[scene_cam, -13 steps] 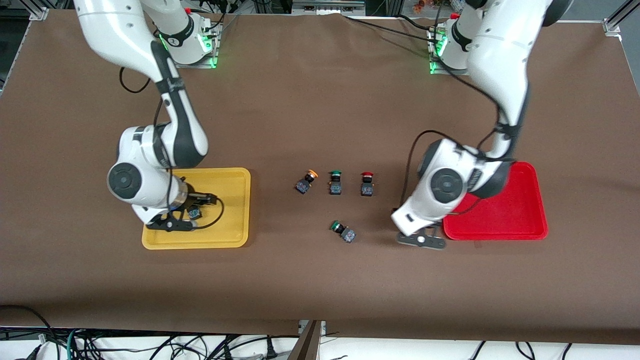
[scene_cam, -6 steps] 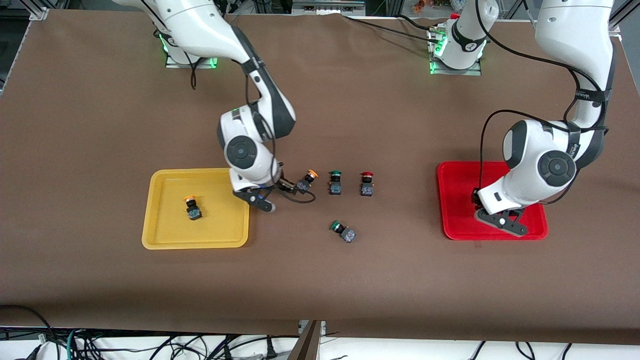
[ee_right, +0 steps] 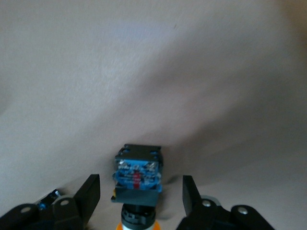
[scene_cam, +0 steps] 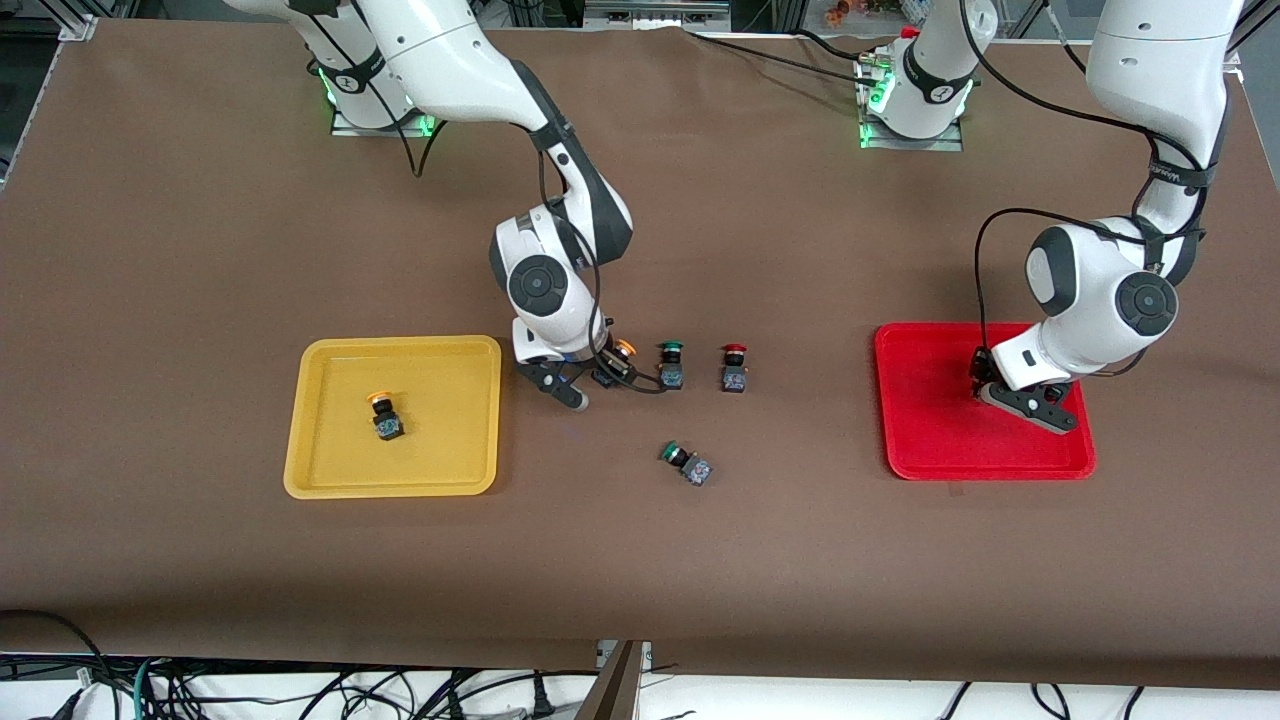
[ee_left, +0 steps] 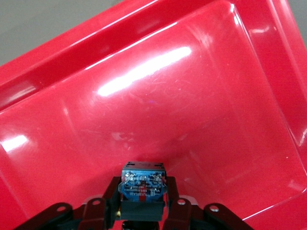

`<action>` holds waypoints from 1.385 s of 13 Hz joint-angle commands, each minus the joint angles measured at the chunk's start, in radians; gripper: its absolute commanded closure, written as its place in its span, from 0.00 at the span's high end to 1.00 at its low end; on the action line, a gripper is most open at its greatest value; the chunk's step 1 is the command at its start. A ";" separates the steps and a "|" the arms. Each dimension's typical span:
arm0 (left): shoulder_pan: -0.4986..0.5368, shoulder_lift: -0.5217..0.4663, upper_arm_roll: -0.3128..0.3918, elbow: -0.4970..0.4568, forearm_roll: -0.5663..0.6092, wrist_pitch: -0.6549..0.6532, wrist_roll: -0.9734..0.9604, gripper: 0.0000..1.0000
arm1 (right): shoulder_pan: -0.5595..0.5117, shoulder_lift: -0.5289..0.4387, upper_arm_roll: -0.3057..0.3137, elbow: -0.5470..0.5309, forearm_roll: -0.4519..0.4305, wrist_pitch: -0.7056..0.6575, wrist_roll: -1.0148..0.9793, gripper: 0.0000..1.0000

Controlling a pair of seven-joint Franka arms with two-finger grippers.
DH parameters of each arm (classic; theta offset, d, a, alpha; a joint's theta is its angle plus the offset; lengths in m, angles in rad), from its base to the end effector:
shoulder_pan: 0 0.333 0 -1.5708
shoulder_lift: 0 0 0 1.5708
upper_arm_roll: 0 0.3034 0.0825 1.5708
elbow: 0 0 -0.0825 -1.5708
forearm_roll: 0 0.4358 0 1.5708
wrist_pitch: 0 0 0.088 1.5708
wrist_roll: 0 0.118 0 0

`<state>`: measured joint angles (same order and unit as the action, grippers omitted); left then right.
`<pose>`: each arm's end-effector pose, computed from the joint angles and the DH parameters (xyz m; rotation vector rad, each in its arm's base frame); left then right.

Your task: Place red and yellow buttons in trays

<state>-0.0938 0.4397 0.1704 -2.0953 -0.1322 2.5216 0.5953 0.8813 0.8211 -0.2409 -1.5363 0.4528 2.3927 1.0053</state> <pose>0.6055 0.0507 0.1461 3.0653 -0.6639 -0.0037 0.5784 0.4638 0.1282 -2.8526 0.8947 0.0863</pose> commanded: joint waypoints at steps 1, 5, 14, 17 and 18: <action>-0.027 -0.039 -0.012 0.015 -0.076 -0.007 0.002 1.00 | 0.018 0.033 0.006 0.016 0.020 0.042 0.024 0.72; -0.121 0.033 -0.172 0.162 -0.066 -0.024 -0.401 1.00 | -0.008 -0.020 -0.064 0.021 0.003 -0.129 -0.139 0.08; -0.339 0.255 -0.209 0.397 -0.060 -0.012 -0.764 1.00 | -0.010 -0.076 -0.339 -0.056 0.012 -0.388 -0.591 0.76; -0.392 0.269 -0.212 0.399 0.038 -0.012 -0.850 1.00 | -0.010 -0.118 -0.373 -0.042 0.017 -0.411 -0.603 0.99; -0.403 0.269 -0.213 0.397 0.127 -0.012 -0.906 0.95 | -0.010 -0.140 -0.383 -0.039 0.017 -0.440 -0.609 0.99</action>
<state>-0.4706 0.6966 -0.0508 -1.7247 -0.1161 2.5185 -0.2234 0.8593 0.7469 -0.5910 -1.5595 0.4529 1.9872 0.4242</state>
